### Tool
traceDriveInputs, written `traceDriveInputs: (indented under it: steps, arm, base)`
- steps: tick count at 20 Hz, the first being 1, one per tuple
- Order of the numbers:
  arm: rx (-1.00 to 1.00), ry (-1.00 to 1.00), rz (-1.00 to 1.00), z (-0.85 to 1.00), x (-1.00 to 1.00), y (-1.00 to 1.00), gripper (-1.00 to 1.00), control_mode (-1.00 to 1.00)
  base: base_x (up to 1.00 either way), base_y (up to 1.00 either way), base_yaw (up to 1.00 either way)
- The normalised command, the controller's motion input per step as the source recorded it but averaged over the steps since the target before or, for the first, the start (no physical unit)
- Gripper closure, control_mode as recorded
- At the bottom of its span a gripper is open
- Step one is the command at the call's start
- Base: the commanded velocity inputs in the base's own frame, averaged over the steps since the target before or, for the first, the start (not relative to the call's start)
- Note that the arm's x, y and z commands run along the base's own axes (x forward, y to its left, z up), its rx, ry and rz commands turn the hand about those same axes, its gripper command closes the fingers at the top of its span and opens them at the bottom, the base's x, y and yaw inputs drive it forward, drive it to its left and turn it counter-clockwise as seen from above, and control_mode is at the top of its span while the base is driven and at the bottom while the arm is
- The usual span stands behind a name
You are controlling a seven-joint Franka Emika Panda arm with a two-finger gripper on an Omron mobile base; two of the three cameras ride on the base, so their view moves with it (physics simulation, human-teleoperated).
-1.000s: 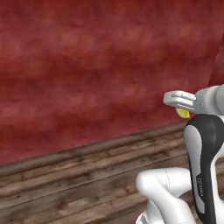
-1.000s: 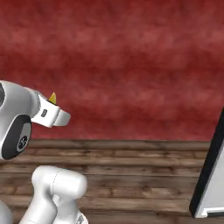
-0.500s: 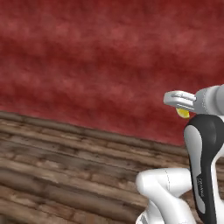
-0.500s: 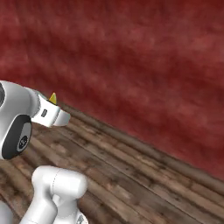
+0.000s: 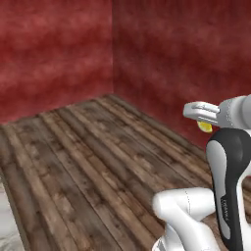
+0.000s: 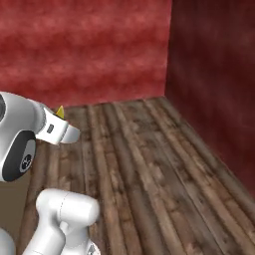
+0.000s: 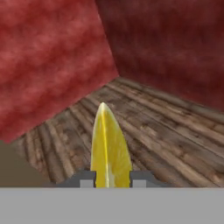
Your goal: Take the lemon wedge from the fridge and place it on the plate with fish on the dining counter.
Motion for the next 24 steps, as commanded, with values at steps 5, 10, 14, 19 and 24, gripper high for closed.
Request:
traceDriveInputs:
  steps: [5, 10, 14, 19, 24]
  arm:
    - [0.0, 0.0, 0.0, 0.0, 0.0, 0.0, 1.0, 1.0]
    - [0.0, 0.0, 0.0, 0.0, 0.0, 0.0, 1.0, 1.0]
    - [0.0, 0.0, 0.0, 0.0, 0.0, 0.0, 1.0, 1.0]
    - [0.0, 0.0, 0.0, 0.0, 0.0, 0.0, 1.0, 1.0]
    - [0.0, 0.0, 0.0, 0.0, 0.0, 0.0, 1.0, 1.0]
  base:
    - [0.0, 0.0, 0.99]
    - [0.0, 0.0, 0.99]
    - [0.0, 0.0, 0.94]
    - [0.09, -0.51, 0.4]
    - [0.23, -0.99, 0.04]
